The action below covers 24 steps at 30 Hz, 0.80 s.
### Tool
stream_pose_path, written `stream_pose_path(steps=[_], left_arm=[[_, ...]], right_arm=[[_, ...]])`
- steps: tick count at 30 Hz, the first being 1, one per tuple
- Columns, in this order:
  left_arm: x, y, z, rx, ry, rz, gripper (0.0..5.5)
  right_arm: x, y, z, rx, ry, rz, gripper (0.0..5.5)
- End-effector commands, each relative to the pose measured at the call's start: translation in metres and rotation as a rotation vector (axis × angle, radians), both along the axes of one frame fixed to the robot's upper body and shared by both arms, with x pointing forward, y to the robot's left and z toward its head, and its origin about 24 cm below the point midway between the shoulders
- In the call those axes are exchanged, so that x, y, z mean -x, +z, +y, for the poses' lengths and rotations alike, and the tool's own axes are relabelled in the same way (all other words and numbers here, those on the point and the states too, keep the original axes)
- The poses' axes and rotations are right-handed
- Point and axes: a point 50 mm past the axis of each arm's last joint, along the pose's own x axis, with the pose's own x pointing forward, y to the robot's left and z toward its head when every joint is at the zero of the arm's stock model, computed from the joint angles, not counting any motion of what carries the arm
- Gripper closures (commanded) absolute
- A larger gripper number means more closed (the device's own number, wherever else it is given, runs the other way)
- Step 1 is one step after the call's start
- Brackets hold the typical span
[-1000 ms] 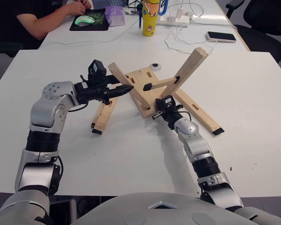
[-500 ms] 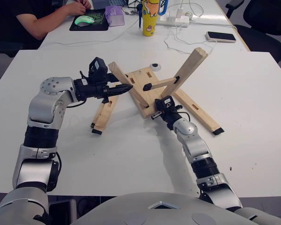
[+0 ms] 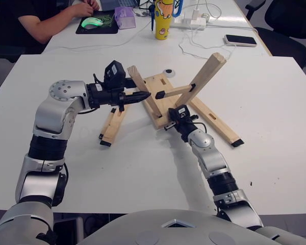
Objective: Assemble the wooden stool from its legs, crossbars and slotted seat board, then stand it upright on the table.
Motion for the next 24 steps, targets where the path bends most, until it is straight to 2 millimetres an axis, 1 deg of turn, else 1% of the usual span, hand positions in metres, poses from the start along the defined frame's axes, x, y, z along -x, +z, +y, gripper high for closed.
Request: stream_pose_path(steps=[1,4,9,13,16,18,24], left_arm=[[0.008,-0.008,-0.025,0.015,-0.088,0.052,3.47],[0.011,-0.017,-0.034,0.005,-0.099,0.069,3.47],[0.013,-0.023,-0.039,-0.023,-0.107,0.076,3.47],[0.010,-0.034,-0.036,-0.055,-0.080,0.097,3.47],[0.003,-0.046,-0.032,-0.113,-0.042,0.094,3.47],[-0.002,-0.051,-0.031,-0.122,-0.023,0.110,3.47],[-0.005,-0.084,-0.031,-0.200,-0.018,0.259,3.47]], right_arm=[[0.030,-0.046,0.001,0.040,0.019,0.255,5.50],[0.030,-0.047,0.003,0.039,0.027,0.263,5.50],[0.032,-0.047,0.006,0.040,0.040,0.270,5.50],[0.034,-0.048,0.009,0.043,0.062,0.280,5.50],[0.037,-0.049,0.009,0.045,0.075,0.291,5.50],[0.038,-0.049,0.010,0.047,0.083,0.297,5.50],[0.040,-0.051,0.014,0.047,0.112,0.318,5.50]])
